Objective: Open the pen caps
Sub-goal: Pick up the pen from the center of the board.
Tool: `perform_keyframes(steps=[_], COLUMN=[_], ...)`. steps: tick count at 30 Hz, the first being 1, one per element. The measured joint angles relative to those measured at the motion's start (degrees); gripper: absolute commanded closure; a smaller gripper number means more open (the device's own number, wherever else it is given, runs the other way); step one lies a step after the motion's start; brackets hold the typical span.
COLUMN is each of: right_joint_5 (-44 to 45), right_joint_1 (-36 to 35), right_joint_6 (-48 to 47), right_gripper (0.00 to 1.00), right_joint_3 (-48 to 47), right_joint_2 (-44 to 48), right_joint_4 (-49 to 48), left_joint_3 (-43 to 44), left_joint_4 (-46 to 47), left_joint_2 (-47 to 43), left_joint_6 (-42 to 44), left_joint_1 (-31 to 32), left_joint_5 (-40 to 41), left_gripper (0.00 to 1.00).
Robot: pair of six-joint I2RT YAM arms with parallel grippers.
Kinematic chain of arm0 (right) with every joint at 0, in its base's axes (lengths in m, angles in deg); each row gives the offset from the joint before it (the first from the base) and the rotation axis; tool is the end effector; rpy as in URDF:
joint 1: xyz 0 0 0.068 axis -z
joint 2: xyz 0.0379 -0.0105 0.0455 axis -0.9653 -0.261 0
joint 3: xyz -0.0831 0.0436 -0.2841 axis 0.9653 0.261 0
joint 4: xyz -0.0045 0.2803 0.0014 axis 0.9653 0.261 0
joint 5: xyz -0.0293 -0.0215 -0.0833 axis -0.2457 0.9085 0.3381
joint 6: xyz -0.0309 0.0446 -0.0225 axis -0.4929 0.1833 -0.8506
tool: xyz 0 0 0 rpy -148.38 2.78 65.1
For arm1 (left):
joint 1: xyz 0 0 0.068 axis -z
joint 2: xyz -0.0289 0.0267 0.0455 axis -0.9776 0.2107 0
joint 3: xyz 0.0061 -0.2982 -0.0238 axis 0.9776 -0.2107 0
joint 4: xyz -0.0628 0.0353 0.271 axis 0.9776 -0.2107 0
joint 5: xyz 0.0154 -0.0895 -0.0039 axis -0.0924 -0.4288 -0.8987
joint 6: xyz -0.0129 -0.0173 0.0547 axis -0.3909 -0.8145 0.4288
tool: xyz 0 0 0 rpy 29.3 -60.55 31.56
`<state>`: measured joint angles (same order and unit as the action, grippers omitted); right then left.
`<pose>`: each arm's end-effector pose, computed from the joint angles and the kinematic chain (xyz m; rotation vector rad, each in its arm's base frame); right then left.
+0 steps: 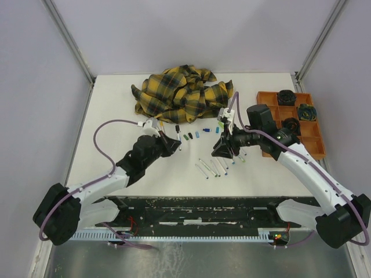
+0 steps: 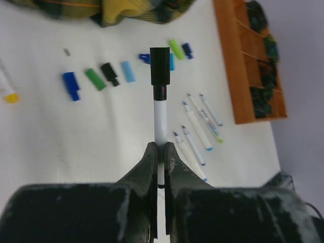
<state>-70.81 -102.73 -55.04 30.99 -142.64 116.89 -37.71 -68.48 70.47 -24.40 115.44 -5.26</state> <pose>0.2049 0.1425 0.3397 -1.1089 1.9373 1.0666 0.2080 -0.1538 0.2294 -0.2278 2.0464 -0.8181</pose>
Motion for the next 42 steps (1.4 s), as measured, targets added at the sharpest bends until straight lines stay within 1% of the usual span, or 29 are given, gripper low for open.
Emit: perform_keyframes(steps=[2,4,7,10,12,17,20,22,26,27,31,36,42], right_joint_5=[-1.79,-3.48,-5.53,-8.02,-10.12,-15.74,-17.70,-18.45,-18.75,-18.80,-18.36,-17.53,-17.22], right_joint_1=[0.37,0.83,1.55,2.56,3.58,6.40,7.02,7.04,7.02,7.02,7.02,7.02,6.95], right_joint_6=[0.46,1.20,2.97,5.49,7.89,18.29,25.66,30.60,43.15,44.06,52.00,57.72,59.93], right_gripper=[0.57,0.57,0.56,0.51,0.49,0.47,0.46,0.45,0.40,0.39,0.38,0.33,0.31], right_joint_3=[0.04,0.26,0.63,1.31,2.01,5.64,8.98,11.76,19.12,19.50,21.31,21.81,22.73], right_joint_2=[0.59,0.81,0.81,0.83,0.81,0.81,0.87,1.01,1.53,1.53,1.53,1.86,1.88], right_joint_4=[-0.61,-1.44,-2.75,-4.81,-6.91,-17.68,-26.77,-33.59,-52.50,-53.75,-65.31,-73.44,-76.17], left_joint_3=[-4.48,-6.69,-8.57,-10.10,-10.62,-11.43,-12.24,-12.44,-12.44,-12.44,-12.41,-12.24,-11.13], left_joint_4=[7.91,14.21,24.17,33.35,37.86,47.84,52.87,55.56,59.41,60.22,62.12,62.86,63.10], left_joint_2=[-3.17,-4.63,-5.31,-5.29,-5.14,-3.50,-1.81,-0.50,1.36,1.68,2.58,3.87,5.64], left_joint_6=[0.76,1.60,2.93,4.00,5.20,8.83,10.51,11.52,13.38,13.86,15.06,16.17,16.24], left_joint_1=[0.66,1.62,3.80,6.73,8.81,14.84,17.40,18.75,21.07,21.62,23.15,23.98,24.83], left_joint_5=[-3.76,-6.32,-9.75,-11.54,-11.96,-10.64,-8.70,-7.41,-5.31,-4.92,-3.69,-2.49,-2.38], left_gripper=[0.97,0.97,0.97,0.97,0.97,0.97,0.97,0.97,0.97,0.97,0.97,0.97,0.97])
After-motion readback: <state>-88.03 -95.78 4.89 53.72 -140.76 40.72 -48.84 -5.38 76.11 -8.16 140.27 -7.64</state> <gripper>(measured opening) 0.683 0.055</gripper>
